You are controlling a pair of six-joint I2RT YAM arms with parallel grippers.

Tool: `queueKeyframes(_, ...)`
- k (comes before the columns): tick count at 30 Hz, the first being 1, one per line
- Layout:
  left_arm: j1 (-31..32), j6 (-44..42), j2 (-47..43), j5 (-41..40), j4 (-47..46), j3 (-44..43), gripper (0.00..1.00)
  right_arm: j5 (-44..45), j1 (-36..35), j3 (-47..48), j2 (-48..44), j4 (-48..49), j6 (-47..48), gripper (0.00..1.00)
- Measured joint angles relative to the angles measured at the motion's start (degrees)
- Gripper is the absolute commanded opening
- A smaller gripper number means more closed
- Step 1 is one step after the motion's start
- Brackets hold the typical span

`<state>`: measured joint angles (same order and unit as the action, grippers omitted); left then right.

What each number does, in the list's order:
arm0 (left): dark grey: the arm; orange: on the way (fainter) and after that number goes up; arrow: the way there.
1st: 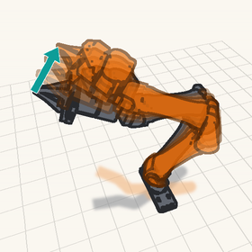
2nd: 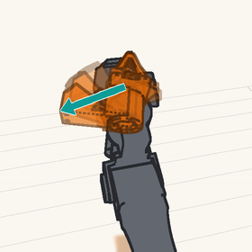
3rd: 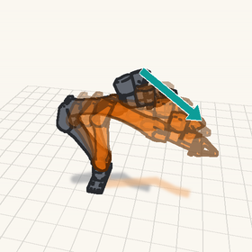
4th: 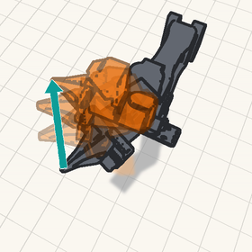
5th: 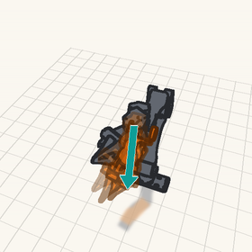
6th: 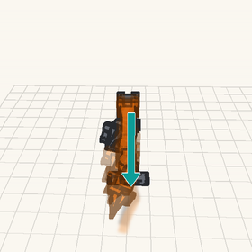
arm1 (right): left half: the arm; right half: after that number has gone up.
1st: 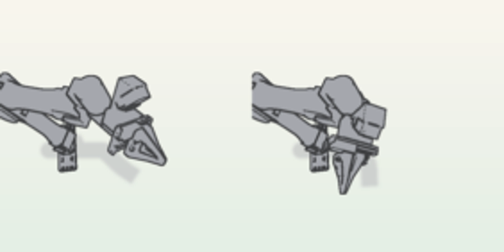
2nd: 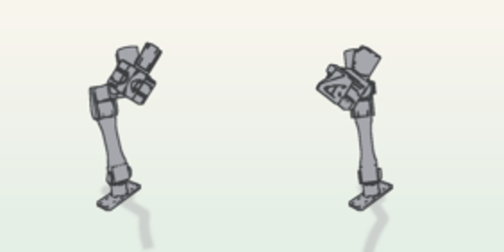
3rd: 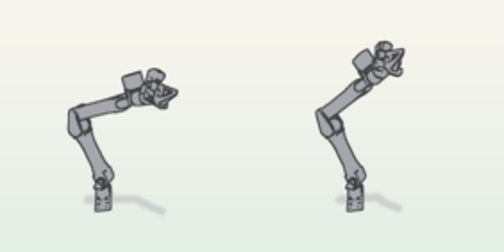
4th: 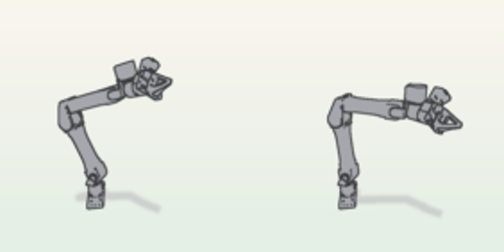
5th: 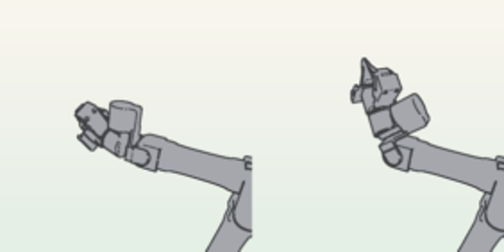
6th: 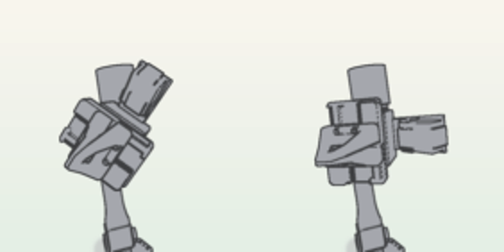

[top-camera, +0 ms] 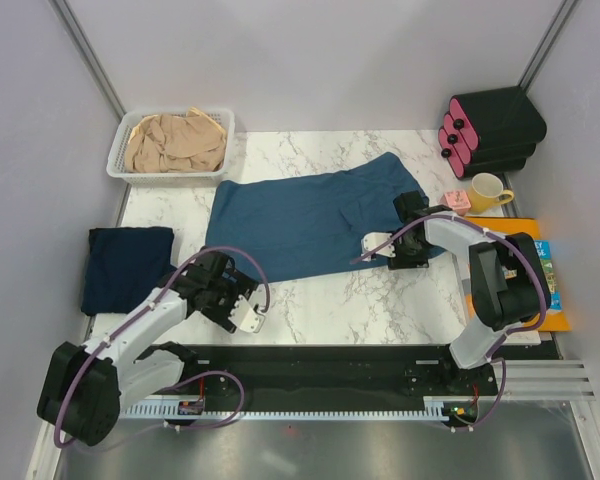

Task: Fold and stack the t-shirts
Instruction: Fold the flattened tshirt in 1/3 of the way

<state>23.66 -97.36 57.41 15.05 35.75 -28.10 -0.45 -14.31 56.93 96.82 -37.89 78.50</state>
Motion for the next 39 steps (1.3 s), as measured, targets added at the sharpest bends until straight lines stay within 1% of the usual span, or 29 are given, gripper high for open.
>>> queueKeyframes(7,1.4,4.9,7.8,-2.1,-3.1,-2.0,0.84,0.5,-0.1,1.7,1.6,-1.2,0.2,0.60)
queueKeyframes(10,1.8,7.4,10.7,-3.1,-5.2,-3.4,0.79,0.6,-0.2,2.4,2.3,-1.8,0.2,0.59)
queueKeyframes(11,1.9,8.2,11.6,-3.6,-6.4,-3.7,0.74,0.7,-0.2,2.6,2.5,-2.0,0.2,0.59)
queueKeyframes(14,2.3,9.7,13.3,-4.6,-9.0,-4.1,0.64,0.9,-0.2,3.0,3.0,-2.4,0.2,0.56)
queueKeyframes(15,2.4,10.1,13.7,-4.9,-9.7,-4.1,0.63,0.9,-0.2,3.2,3.2,-2.7,0.1,0.56)
queueKeyframes(18,2.5,10.9,14.3,-5.5,-10.9,-4.0,0.55,1.5,-0.5,3.7,3.8,-3.2,-0.1,0.55)
queueKeyframes(21,2.5,11.2,14.5,-5.8,-11.2,-3.8,0.42,1.9,-0.7,4.1,4.2,-3.6,-0.3,0.48)
queueKeyframes(22,2.5,11.3,14.6,-5.8,-11.2,-3.7,0.32,1.9,-0.7,4.1,4.3,-3.8,-0.3,0.41)
queueKeyframes(24,2.5,11.5,14.8,-5.9,-11.3,-3.5,0.19,2.0,-0.7,4.2,4.5,-4.5,-0.7,0.33)
queueKeyframes(25,2.5,11.5,15.0,-5.9,-11.3,-3.3,0.03,2.0,-0.7,4.2,4.5,-5.0,-0.7,0.23)
queueKeyframes(26,2.5,11.6,15.1,-6.0,-11.3,-3.3,0.02,2.0,-0.8,4.2,4.5,-5.4,-0.7,0.20)
queueKeyframes(27,2.5,11.8,15.3,-6.0,-11.3,-3.2,0.02,2.0,-0.8,4.2,4.6,-5.6,-0.6,0.14)
queueKeyframes(29,2.5,11.6,15.4,-6.0,-11.3,-3.1,0.02,2.2,-0.8,4.2,4.6,-5.9,-0.6,0.10)
queueKeyframes(30,2.5,11.6,15.4,-6.0,-11.3,-3.0,0.02,2.3,-0.8,4.2,4.6,-5.7,-0.5,0.06)
queueKeyframes(33,2.5,11.6,15.3,-6.0,-11.3,-3.0,0.02,2.7,-0.8,3.7,4.2,-4.9,-0.1,0.00)
queueKeyframes(39,2.6,11.6,13.1,-5.3,-8.8,-2.4,0.02,2.4,-0.8,-0.6,0.8,-0.6,1.3,0.00)
